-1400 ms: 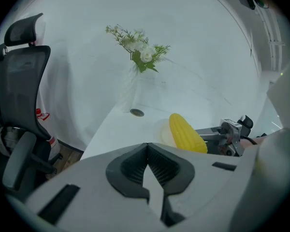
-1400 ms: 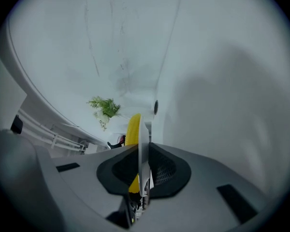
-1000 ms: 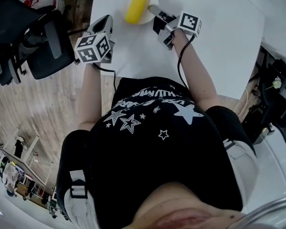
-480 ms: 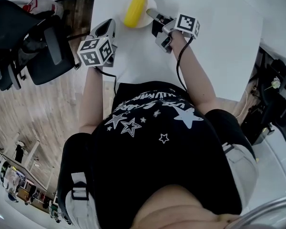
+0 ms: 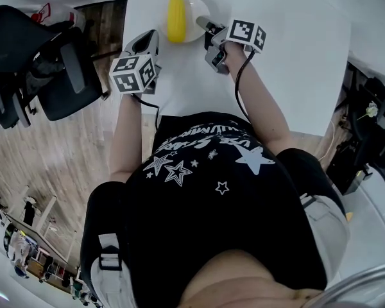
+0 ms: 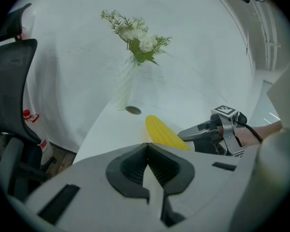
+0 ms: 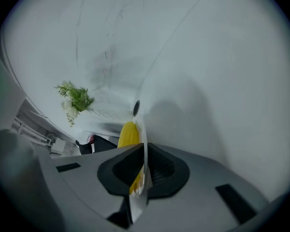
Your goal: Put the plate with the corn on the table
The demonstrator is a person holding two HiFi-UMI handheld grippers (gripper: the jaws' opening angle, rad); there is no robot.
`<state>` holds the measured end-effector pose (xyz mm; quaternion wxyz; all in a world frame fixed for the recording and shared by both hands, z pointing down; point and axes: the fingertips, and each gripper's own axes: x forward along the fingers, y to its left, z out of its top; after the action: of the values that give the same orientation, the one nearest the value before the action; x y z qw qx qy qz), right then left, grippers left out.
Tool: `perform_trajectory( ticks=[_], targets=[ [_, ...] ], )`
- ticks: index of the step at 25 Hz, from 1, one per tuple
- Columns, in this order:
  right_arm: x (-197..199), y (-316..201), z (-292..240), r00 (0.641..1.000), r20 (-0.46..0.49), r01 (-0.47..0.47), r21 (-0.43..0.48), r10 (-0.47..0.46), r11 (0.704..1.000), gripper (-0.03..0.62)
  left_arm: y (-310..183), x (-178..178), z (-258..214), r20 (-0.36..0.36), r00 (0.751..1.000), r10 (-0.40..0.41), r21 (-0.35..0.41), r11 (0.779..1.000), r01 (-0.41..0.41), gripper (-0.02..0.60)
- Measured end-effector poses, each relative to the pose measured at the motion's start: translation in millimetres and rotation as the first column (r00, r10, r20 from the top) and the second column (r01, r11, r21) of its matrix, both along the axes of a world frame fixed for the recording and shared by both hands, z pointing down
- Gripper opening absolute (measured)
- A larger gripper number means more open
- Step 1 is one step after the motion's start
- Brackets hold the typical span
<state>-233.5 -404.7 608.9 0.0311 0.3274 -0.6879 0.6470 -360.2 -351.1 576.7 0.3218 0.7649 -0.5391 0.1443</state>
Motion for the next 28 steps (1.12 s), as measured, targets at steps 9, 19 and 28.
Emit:
perform_trajectory(
  ticks=[9, 19, 28],
  targets=[
    [-6, -3, 3, 0.957, -0.273, 0.131, 0.1, -0.099, 0.986, 0.055, -3, 2, 0, 0.006, 1.0, 0.019, 0.012, 1.0, -0.019, 0.006],
    [2, -5, 3, 0.846, -0.507, 0.267, 0.135, -0.165, 0.954, 0.123, 6, 1, -8, 0.012, 1.0, 0.002, 0.027, 1.0, -0.003, 0.006],
    [8, -2, 0, 0.816, -0.538, 0.326, 0.13, -0.21, 0.936, 0.164, 21, 4, -11, 0.015, 1.0, -0.01, 0.031, 0.999, 0.009, 0.006]
  ],
)
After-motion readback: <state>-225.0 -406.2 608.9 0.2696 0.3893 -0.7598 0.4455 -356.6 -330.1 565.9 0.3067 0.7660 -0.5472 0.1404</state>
